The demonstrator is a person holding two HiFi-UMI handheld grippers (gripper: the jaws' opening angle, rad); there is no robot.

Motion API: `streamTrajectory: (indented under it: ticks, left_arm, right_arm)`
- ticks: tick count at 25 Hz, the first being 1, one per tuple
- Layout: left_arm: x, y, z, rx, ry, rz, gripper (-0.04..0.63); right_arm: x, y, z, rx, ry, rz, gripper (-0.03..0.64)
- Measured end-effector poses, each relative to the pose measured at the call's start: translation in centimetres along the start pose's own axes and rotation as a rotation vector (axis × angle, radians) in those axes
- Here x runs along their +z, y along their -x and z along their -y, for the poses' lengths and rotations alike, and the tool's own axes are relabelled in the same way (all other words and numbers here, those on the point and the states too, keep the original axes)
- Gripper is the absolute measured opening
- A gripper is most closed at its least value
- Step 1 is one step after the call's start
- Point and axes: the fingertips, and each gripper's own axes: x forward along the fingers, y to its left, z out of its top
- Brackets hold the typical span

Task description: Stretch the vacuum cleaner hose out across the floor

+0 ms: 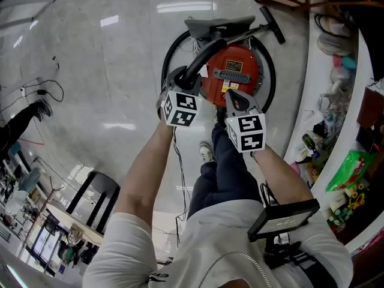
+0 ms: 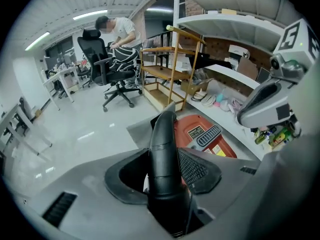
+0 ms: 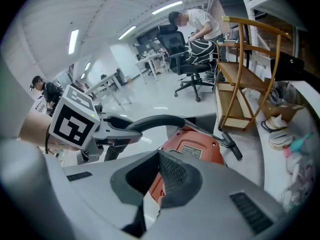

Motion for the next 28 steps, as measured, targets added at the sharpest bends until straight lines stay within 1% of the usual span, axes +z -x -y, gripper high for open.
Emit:
streamTrajectory:
  ticks: [3,6,9,12,15,20,22,28]
  left_arm:
    - [-0.1,-0.4,0.0,0.005,-0.025,-0.03,0.172]
    - [-0.2,-0.7,0.0,-0.002,-0.023,-0.056,0.172]
    - [-0.2,-0.8,0.1,-0.024,-0.002,-0.081,0.17]
    - [0.2,-0.4,0.6,-0.046,0.035,-0.088,0.17]
    - [1.4,0.1,1.7,-0.066,0.059,-0.069,0.17]
    - [4.6,1.5,4.0,-0.096,0.067,-0.017,0.169]
    - [5.8,2.1,5.0,-0.112,0.073,0.001,0.17]
    - [8.3,4.3,8.0,-0.155,0.065,0.028,0.17]
  right_arm:
    - [0.2,0.0,0.2,0.0,-0.004,0.004,0.002]
    - [0.6,0.1,0.4,-0.001,-0.011,0.01,0.002]
    - [0.8,0.1,0.8,-0.001,-0.021,0.016,0.002]
    - [1.3,0.4,1.2,0.006,-0.051,0.031,0.002]
    - [2.2,0.6,1.6,0.009,-0.068,0.054,0.002]
    - [3.6,1.7,2.5,-0.013,-0.052,0.072,0.002]
    - [4.0,2.2,3.4,-0.036,-0.056,0.079,0.002]
    - [3.9,3.7,7.0,-0.145,-0.033,0.067,0.002]
